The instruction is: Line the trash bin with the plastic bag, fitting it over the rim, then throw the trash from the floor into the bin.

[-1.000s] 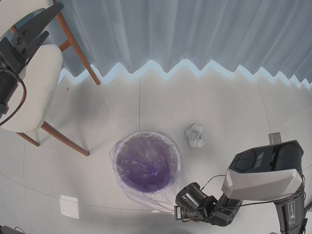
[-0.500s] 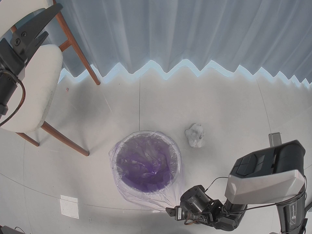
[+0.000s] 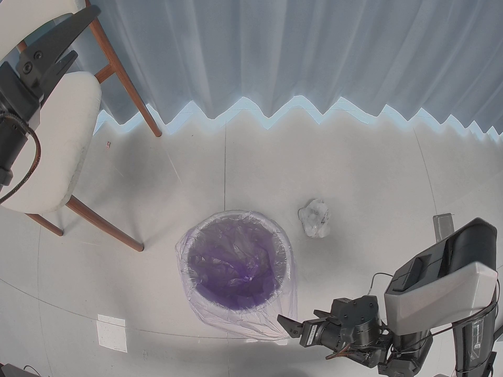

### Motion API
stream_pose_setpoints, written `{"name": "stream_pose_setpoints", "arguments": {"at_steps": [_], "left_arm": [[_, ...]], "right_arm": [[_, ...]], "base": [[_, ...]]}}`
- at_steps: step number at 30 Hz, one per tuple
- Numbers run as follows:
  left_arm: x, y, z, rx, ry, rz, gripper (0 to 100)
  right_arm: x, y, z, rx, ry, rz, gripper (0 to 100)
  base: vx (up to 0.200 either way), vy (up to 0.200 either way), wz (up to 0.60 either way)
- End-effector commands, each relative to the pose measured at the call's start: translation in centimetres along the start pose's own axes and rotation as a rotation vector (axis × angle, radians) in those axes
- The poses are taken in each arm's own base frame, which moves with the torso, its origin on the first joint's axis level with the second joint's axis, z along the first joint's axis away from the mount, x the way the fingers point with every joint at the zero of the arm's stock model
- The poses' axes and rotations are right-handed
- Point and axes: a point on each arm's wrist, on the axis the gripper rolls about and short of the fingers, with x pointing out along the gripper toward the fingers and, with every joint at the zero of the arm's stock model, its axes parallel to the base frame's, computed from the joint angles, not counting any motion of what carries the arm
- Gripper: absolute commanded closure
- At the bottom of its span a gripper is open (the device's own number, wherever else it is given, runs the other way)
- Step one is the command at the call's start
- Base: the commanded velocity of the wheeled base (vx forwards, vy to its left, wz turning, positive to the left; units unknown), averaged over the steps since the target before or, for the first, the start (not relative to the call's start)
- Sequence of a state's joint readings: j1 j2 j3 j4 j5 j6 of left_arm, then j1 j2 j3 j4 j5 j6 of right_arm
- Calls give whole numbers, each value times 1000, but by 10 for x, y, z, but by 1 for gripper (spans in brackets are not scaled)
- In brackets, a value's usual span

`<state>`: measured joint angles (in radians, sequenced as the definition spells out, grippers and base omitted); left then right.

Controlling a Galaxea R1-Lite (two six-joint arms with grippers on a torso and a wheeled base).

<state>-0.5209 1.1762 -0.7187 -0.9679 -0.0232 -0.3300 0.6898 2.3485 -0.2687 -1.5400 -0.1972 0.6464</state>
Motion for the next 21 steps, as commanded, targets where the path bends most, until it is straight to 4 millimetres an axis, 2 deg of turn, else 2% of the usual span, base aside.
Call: {"name": "stream_pose_setpoints", "arguments": {"at_steps": [1,3,4,6,11,13,21], "left_arm": [[0,-1,-4,-10,32,-14,0],[0,-1,-5,-10,41,-22,0],[-1,-1,-5,-10,44,-23,0],[-1,-1,-5,-10,43,-25,0],[-1,-1,-4,-10,42,-25,0],[0,-1,-4,-9,40,-23,0],[0,-1,-2,-7,35,-22,0]], "right_arm": [[-6,-20,-4,5,32,-67,0],[-4,-21,-7,-4,43,-67,0],[-1,-21,-8,-6,49,-58,100],[8,-20,-11,-18,68,-24,100],[15,-19,-14,-84,171,103,100],[19,-20,-14,-102,202,104,100],[33,-35,6,-100,273,179,100]], "base": [[0,0,0],[0,0,0],[0,0,0],[0,0,0],[0,0,0],[0,0,0],[0,0,0]]}}
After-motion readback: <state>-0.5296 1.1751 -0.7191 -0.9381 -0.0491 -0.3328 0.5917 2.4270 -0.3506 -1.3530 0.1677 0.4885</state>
